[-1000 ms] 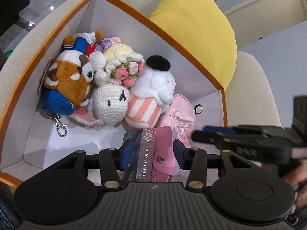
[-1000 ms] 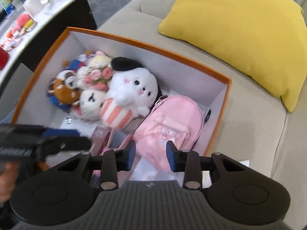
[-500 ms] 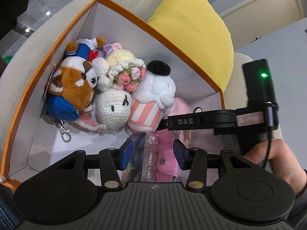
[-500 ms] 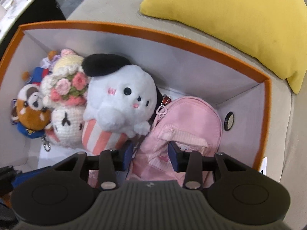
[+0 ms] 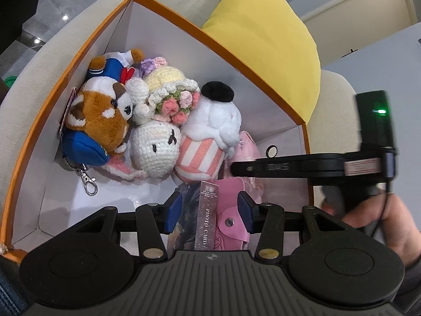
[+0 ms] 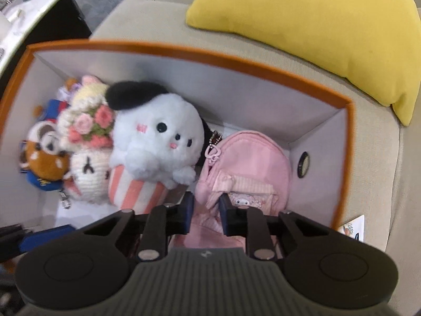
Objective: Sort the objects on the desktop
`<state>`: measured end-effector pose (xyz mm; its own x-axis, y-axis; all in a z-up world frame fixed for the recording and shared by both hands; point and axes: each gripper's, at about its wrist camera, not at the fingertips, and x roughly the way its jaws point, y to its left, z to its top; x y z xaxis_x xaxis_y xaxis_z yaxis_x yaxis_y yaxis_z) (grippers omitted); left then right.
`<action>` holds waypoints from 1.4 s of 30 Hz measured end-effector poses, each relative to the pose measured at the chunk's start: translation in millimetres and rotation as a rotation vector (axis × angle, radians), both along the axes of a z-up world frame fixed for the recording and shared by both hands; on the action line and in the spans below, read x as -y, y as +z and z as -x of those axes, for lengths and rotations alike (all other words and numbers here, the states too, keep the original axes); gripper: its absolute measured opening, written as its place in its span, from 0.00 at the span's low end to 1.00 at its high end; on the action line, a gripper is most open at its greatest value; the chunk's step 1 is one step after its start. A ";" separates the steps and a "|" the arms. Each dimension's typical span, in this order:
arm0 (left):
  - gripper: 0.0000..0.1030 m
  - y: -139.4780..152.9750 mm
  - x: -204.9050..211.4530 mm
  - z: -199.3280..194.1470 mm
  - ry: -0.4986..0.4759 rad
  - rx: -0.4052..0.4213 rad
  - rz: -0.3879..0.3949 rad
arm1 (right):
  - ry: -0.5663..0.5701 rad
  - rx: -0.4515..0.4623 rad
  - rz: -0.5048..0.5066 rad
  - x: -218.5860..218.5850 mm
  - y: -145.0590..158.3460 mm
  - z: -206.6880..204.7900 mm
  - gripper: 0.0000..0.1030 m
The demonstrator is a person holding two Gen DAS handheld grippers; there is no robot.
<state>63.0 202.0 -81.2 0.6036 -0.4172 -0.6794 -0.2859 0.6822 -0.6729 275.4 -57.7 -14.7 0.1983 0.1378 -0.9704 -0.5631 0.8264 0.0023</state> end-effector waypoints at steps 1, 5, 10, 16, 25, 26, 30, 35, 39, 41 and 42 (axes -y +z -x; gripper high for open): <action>0.51 0.4 0.2 0.0 -0.002 0.001 0.004 | 0.004 0.001 -0.011 3.6 5.6 0.3 0.18; 0.51 3.0 1.6 0.6 -0.004 -0.001 -0.007 | 0.000 -0.027 -0.107 22.8 23.6 0.1 0.15; 0.51 6.4 3.0 -1.0 -0.005 -0.003 -0.017 | -0.060 -0.107 -0.315 44.6 31.7 -2.9 0.15; 0.51 17.7 2.2 -8.4 -0.007 0.022 -0.039 | -0.139 -0.170 -0.494 66.1 17.1 -8.0 0.15; 0.53 26.0 12.9 -36.1 -0.081 0.053 -0.045 | -0.131 -0.150 -0.510 44.6 8.9 -12.3 0.17; 0.53 24.5 16.1 -40.0 -0.096 0.057 -0.044 | -0.130 -0.150 -0.512 45.3 9.3 -12.1 0.18; 0.55 17.7 27.5 -51.4 -0.127 0.070 -0.041 | -0.136 -0.157 -0.522 56.6 11.5 -15.5 0.19; 0.44 10.0 40.8 -63.9 -0.135 0.063 -0.089 | -0.143 -0.181 -0.534 57.9 12.7 -19.3 0.22; 0.36 11.6 50.1 -65.7 -0.140 0.062 -0.145 | -0.091 -0.155 -0.504 54.0 18.1 -15.8 0.30; 0.34 13.1 53.4 -64.6 -0.135 0.060 -0.169 | -0.041 -0.129 -0.468 50.2 24.3 -14.2 0.31; 0.33 13.7 55.2 -63.9 -0.133 0.060 -0.183 | -0.013 -0.108 -0.450 48.7 29.1 -13.5 0.31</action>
<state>126.9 146.8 -67.5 0.5929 -0.3689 -0.7158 -0.1484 0.8236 -0.5474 288.9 -106.4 14.4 0.1034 0.5481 -0.8300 -0.5295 0.7367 0.4205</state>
